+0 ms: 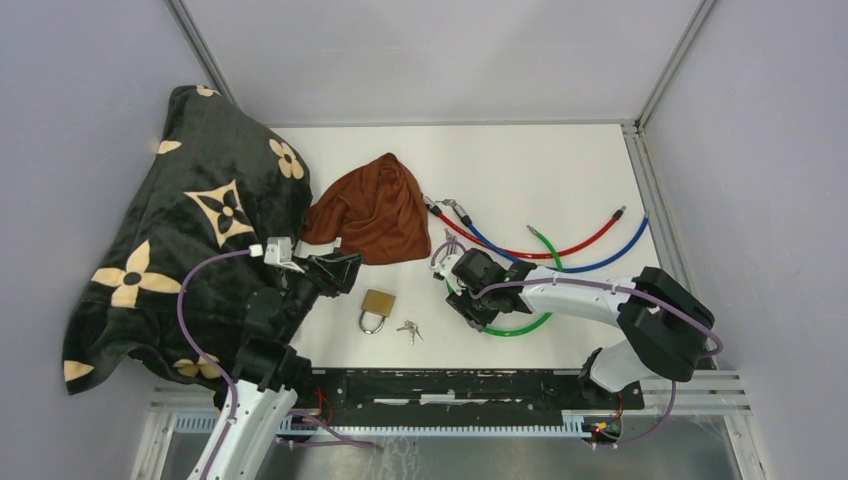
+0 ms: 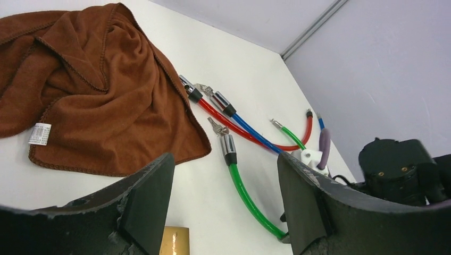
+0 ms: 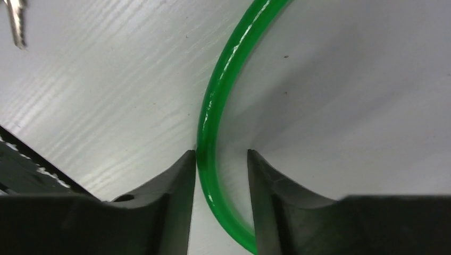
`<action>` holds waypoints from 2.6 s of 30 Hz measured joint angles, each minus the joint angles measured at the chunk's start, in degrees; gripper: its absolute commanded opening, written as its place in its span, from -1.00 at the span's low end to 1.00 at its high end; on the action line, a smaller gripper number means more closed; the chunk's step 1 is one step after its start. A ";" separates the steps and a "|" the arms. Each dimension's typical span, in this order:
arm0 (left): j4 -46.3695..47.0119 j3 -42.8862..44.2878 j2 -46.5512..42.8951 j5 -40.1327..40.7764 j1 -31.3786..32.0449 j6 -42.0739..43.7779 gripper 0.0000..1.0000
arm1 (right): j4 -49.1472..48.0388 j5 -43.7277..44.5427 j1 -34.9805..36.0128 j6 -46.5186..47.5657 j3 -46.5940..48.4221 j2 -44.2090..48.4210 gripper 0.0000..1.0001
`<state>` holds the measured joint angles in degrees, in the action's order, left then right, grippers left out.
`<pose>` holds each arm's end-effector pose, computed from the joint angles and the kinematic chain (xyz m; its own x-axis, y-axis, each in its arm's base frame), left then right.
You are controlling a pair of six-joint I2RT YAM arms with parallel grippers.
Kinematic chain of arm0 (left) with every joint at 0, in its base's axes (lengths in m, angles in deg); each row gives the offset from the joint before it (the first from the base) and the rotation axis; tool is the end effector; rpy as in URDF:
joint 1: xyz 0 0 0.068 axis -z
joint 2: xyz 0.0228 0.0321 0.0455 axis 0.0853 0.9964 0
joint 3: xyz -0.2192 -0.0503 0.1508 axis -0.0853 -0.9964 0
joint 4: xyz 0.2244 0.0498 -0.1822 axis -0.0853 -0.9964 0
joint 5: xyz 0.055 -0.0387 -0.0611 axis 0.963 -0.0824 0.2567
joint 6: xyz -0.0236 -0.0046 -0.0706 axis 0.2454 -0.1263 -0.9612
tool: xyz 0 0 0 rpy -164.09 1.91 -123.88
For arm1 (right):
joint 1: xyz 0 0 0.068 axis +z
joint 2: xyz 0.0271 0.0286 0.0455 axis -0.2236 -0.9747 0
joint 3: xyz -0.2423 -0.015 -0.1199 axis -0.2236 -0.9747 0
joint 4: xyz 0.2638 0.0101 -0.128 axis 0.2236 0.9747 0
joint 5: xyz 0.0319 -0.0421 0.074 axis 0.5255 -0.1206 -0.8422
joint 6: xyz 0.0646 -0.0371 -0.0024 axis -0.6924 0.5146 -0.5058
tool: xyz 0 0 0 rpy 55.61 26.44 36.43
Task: Lock with the key
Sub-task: Place the lock at the center of the board, then pick up the lock from the center of the board, then lock the lock.
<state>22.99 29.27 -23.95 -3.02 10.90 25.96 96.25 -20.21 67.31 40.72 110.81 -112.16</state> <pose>0.1668 -0.0574 0.2336 -0.2294 -0.5322 -0.8150 0.3522 0.7352 -0.5792 0.1784 0.2491 0.1166 -0.6056 -0.6752 -0.4211 -0.7563 0.6529 0.0407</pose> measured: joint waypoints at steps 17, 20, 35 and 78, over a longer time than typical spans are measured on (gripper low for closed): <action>6.05 2.05 12.22 -21.07 -2.27 16.70 0.33 | -3.32 -17.05 -1.22 3.98 6.23 -5.07 -1.00; 0.79 7.13 19.41 -29.11 0.61 35.43 0.36 | -3.58 -22.18 -3.67 5.09 6.19 -5.05 -1.00; 0.98 17.09 59.60 -21.09 31.56 100.63 0.58 | -6.21 -35.39 -10.27 5.55 1.01 3.13 -1.00; 21.07 16.06 29.35 -24.04 22.40 28.79 -0.95 | -37.62 -12.96 -25.81 17.05 -7.89 30.51 0.96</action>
<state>44.06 45.33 5.40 -27.06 33.30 54.74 58.63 -33.17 41.50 57.77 102.92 -81.65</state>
